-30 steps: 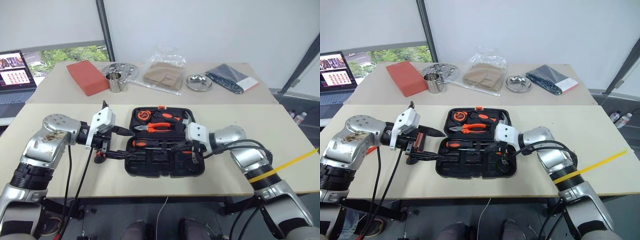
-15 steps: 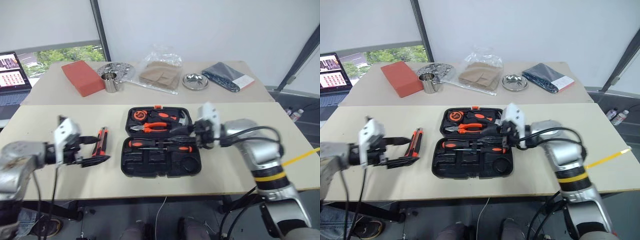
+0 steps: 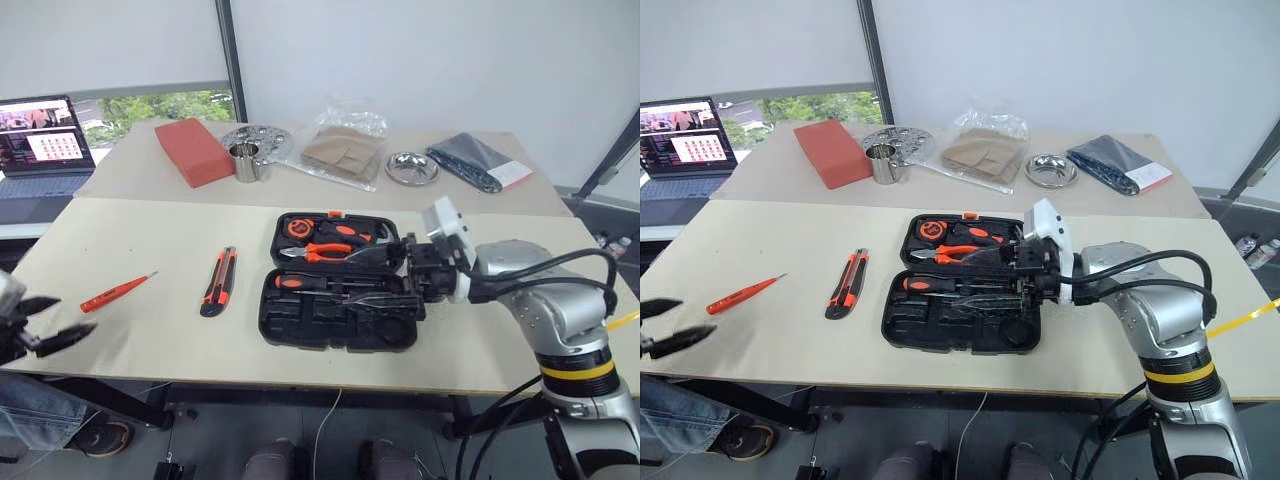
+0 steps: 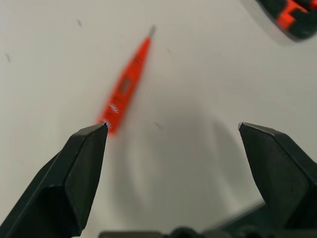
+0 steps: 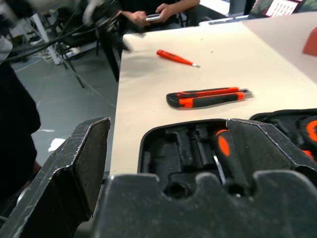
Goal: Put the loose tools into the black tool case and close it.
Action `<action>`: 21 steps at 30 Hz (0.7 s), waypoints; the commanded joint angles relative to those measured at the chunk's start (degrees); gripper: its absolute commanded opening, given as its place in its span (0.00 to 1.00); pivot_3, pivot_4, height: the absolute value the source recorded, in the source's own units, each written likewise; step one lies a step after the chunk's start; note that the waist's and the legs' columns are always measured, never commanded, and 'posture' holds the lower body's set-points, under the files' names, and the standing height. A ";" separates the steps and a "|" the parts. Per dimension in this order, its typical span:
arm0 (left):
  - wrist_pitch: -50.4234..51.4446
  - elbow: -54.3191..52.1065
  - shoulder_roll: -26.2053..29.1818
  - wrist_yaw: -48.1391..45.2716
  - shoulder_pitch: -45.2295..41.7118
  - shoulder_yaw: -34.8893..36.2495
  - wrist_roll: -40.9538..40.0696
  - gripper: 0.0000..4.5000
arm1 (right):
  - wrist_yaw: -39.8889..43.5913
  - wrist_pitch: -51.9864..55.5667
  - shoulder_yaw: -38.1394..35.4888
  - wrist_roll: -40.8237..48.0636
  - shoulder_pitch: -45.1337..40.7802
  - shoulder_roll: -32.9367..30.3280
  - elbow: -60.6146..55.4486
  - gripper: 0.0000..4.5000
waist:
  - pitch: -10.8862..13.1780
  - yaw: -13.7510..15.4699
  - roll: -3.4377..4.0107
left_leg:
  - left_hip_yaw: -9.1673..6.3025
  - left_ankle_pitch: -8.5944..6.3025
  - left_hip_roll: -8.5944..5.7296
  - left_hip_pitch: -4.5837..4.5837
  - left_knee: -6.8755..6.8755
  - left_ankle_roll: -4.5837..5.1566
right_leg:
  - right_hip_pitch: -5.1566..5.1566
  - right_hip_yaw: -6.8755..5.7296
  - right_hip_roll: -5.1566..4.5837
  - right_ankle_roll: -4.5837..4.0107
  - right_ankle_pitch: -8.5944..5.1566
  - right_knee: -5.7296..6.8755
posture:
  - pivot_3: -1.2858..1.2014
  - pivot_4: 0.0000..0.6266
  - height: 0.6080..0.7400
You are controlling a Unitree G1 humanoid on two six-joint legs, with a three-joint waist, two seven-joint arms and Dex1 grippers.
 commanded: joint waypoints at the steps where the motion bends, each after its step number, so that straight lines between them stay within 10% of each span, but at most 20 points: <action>1: -7.88 16.57 2.29 -2.19 -14.14 -11.42 7.84 1.00 | 1.58 0.78 -2.76 3.91 0.52 -2.78 -4.50 0.97 | -0.03 0.03 -0.06 | 0.04 0.00 -0.07 -0.06 -0.01 0.02 | 0.11 -0.01 0.02 0.03 0.03 0.11 | 0.52 0.24 0.95; 9: -15.37 41.36 -0.71 2.12 -34.70 -29.58 24.00 1.00 | -3.39 2.96 -7.84 8.13 5.62 -6.62 -10.39 0.97 | -0.14 -1.77 -0.38 | 0.29 0.18 0.02 -0.25 -0.10 0.45 | 0.25 -0.11 0.56 0.20 -0.05 -0.06 | 0.52 0.24 0.95; 21: -8.16 43.78 -3.80 -10.40 -42.80 -29.72 21.51 0.17 | -7.67 3.77 -13.19 11.63 13.00 -12.38 -15.39 1.00 | -0.14 -1.36 -0.39 | 0.29 -0.05 0.09 0.04 -0.02 0.24 | 0.21 -0.02 -0.06 0.17 -0.17 0.15 | 0.52 0.24 0.95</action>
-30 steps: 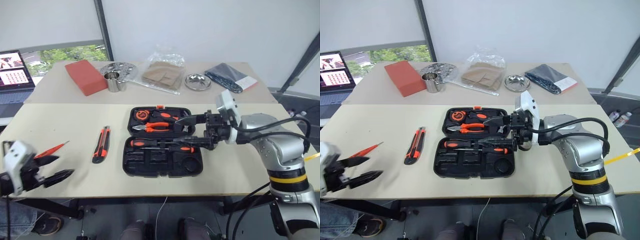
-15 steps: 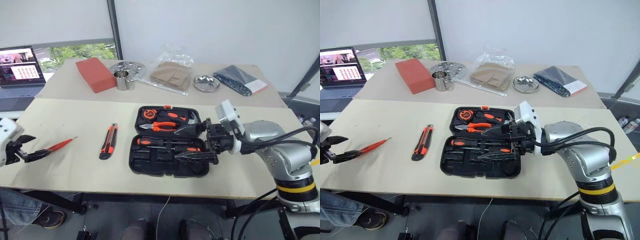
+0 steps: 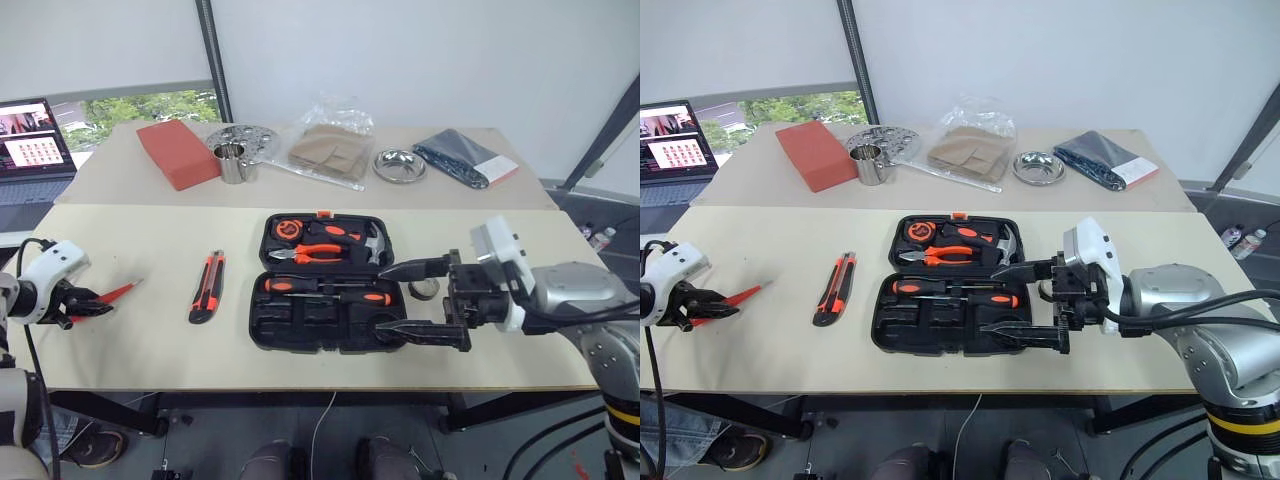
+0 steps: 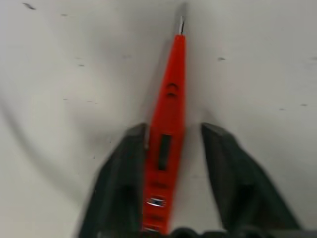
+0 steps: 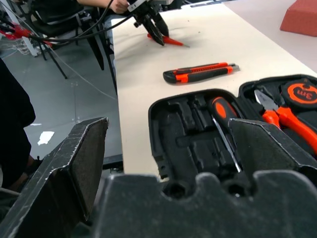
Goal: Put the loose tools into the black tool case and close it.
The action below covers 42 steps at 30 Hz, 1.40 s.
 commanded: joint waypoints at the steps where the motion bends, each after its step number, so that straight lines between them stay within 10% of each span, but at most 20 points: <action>1: 2.64 -2.81 -0.68 -5.22 -2.62 0.81 -2.51 0.10 | -1.13 0.28 -3.10 1.86 1.29 -1.66 -2.35 1.00 | 0.00 0.11 0.00 | -0.02 -0.04 0.02 -0.05 0.13 0.06 | 0.00 0.00 0.00 0.00 0.01 0.03 | 0.52 0.24 0.95; 15: 21.01 -59.23 -12.83 -15.80 -2.06 -6.00 -17.98 0.10 | -2.93 -0.56 -8.85 3.97 14.51 -6.52 -8.47 1.00 | 0.09 0.08 -0.39 | -0.38 0.04 -0.12 -0.65 0.85 0.69 | 0.15 -0.13 0.08 0.37 0.16 -0.23 | 0.52 0.24 0.95; 39: 15.73 -47.08 -28.42 -11.58 -7.40 -25.04 -6.21 0.10 | -14.72 -0.31 -13.79 8.13 21.85 -2.96 -14.72 1.00 | 0.10 1.05 -0.38 | -0.37 0.08 -0.04 -0.54 0.95 0.89 | 0.19 0.01 0.05 0.34 0.15 -0.17 | 0.52 0.24 0.95; 42: 14.63 -48.83 -27.93 -14.36 -6.48 -24.68 -7.73 0.36 | -15.75 -0.31 -13.66 9.07 21.76 -2.92 -14.75 1.00 | 0.10 1.07 -0.38 | -0.40 0.06 -0.04 -0.54 0.99 0.93 | 0.20 0.04 0.02 0.34 0.15 -0.16 | 0.52 0.24 0.95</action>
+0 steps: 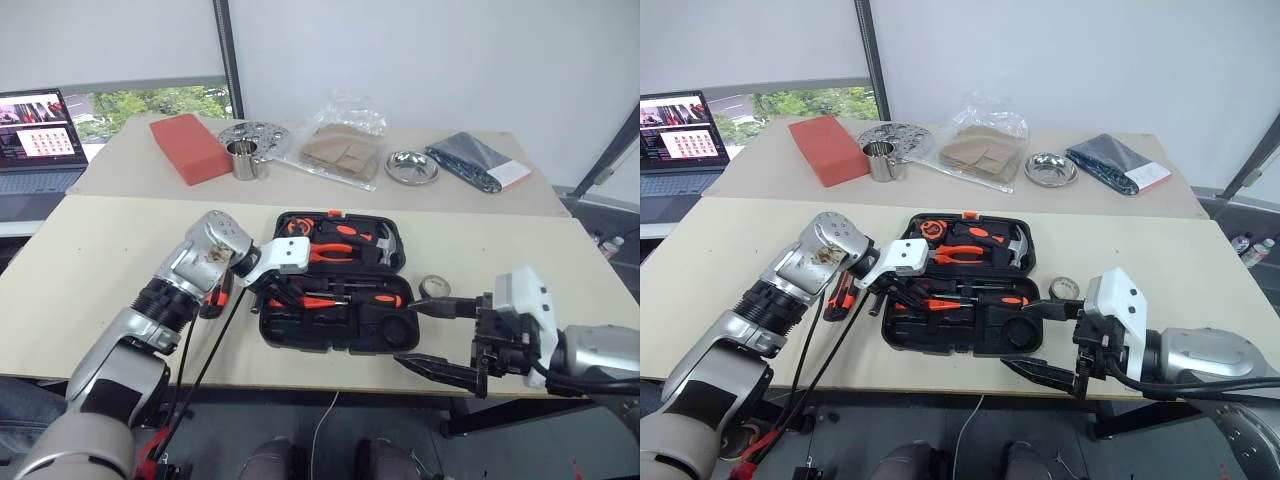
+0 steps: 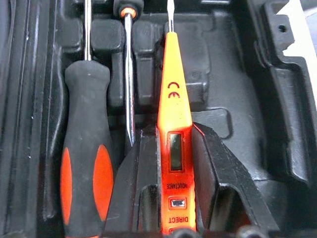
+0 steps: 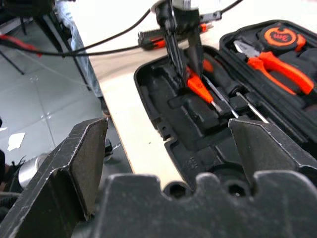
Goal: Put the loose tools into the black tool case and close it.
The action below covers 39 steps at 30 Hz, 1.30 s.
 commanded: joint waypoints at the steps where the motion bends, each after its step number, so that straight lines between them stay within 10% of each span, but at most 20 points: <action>1: -1.50 -2.26 0.78 -3.14 0.34 0.48 -1.47 0.42 | -1.46 -0.87 -1.73 2.35 -0.34 0.17 -1.44 1.00 | 0.00 0.00 0.00 | -0.01 -0.01 0.00 -0.02 0.01 0.01 | -0.01 0.00 0.00 0.00 0.00 0.00 | 0.52 0.24 0.95; 7: -0.62 -6.81 3.62 -4.43 3.16 8.60 -10.54 0.91 | -2.98 -0.75 -2.53 5.12 1.21 0.04 -2.17 1.00 | 0.00 -0.02 0.00 | -0.05 -0.02 0.01 -0.06 0.03 0.04 | -0.02 0.02 -0.03 -0.01 0.01 -0.01 | 0.52 0.24 0.95; 9: 1.30 -8.08 5.34 -5.81 5.69 13.70 -15.97 0.91 | -3.37 -0.92 -2.52 5.31 2.06 0.09 -2.40 1.00 | 0.00 -0.12 0.00 | -0.06 -0.02 0.03 -0.06 0.03 0.04 | -0.03 0.04 -0.05 -0.02 0.01 -0.02 | 0.52 0.24 0.95; 21: -8.72 1.95 -4.58 6.93 12.71 17.41 -15.17 0.01 | -4.96 -1.58 -0.41 4.87 0.70 0.67 -1.22 1.00 | 0.00 0.84 0.01 | -0.12 -0.03 -0.07 0.01 0.08 0.03 | 0.16 0.00 -0.02 0.04 0.06 -0.11 | 0.52 0.24 0.95; 30: -21.00 9.80 -2.12 9.19 14.60 8.38 -2.35 0.01 | -5.56 -1.13 -0.75 6.01 -0.56 0.60 0.12 1.00 | -0.29 0.75 0.30 | -0.08 -0.28 0.07 0.48 0.02 -0.33 | 0.60 -0.03 -0.13 -0.02 0.09 -0.28 | 0.52 0.24 0.95; 39: -11.60 0.85 1.12 7.09 15.72 16.65 -13.13 0.06 | -5.09 -2.10 2.94 3.88 -3.96 1.32 2.84 1.00 | -0.69 0.32 0.32 | -0.09 -0.34 0.14 0.70 -0.34 -0.33 | 0.78 0.00 -0.09 0.01 0.23 -0.74 | 0.52 0.24 0.95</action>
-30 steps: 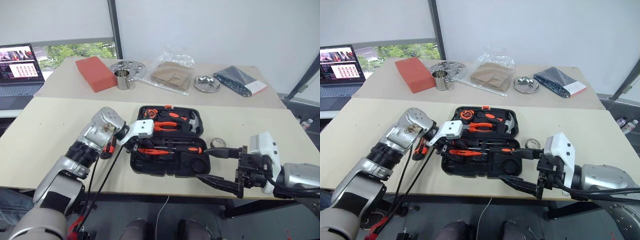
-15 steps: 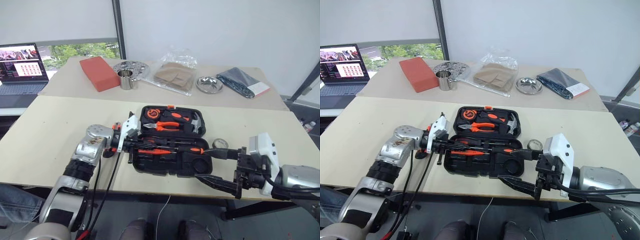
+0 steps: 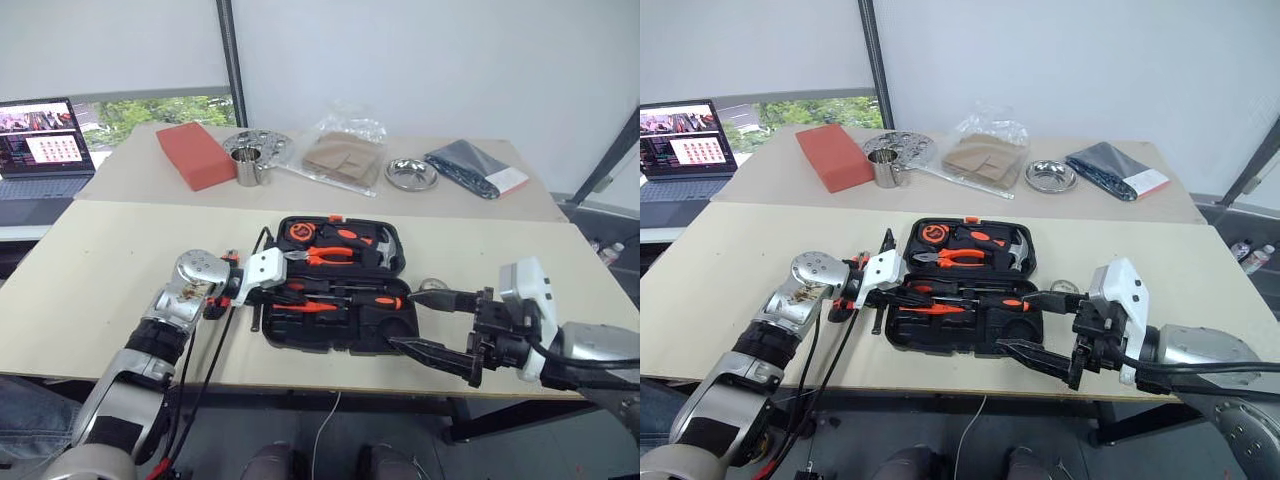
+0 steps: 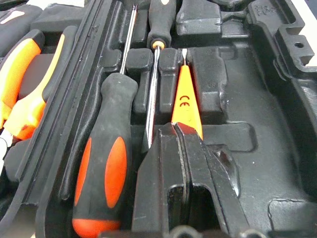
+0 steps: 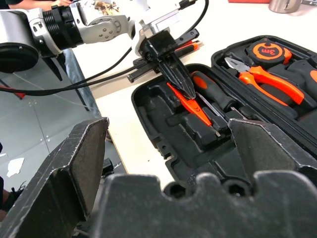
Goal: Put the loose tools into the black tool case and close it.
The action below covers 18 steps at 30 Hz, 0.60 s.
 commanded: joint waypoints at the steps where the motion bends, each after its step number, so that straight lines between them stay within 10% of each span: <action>1: 15.40 -8.77 3.98 -0.56 2.08 7.34 -9.19 0.12 | 0.99 -1.77 1.81 -0.52 -3.04 0.56 0.99 1.00 | 0.01 -0.33 -0.01 | 0.00 0.01 0.00 -0.03 -0.01 0.00 | -0.03 0.00 0.01 0.00 0.00 0.01 | 0.52 0.24 0.95; 11: 42.60 -42.31 13.13 18.94 33.84 39.63 -22.54 0.90 | 10.00 -3.75 12.22 -6.31 -13.54 0.90 9.10 1.00 | 0.19 -2.07 0.06 | 0.04 0.13 -0.15 0.17 -0.46 0.15 | -0.01 0.02 0.06 0.20 -0.22 -0.07 | 0.52 0.24 0.95; 18: 47.72 -48.42 9.93 30.80 39.10 42.87 -24.24 0.99 | 13.59 -4.99 15.05 -9.50 -16.76 1.99 12.48 1.00 | 0.32 0.20 0.09 | -0.15 -0.05 -0.22 0.09 -0.42 -0.28 | -0.10 -0.05 0.09 0.15 -0.29 -0.13 | 0.52 0.24 0.95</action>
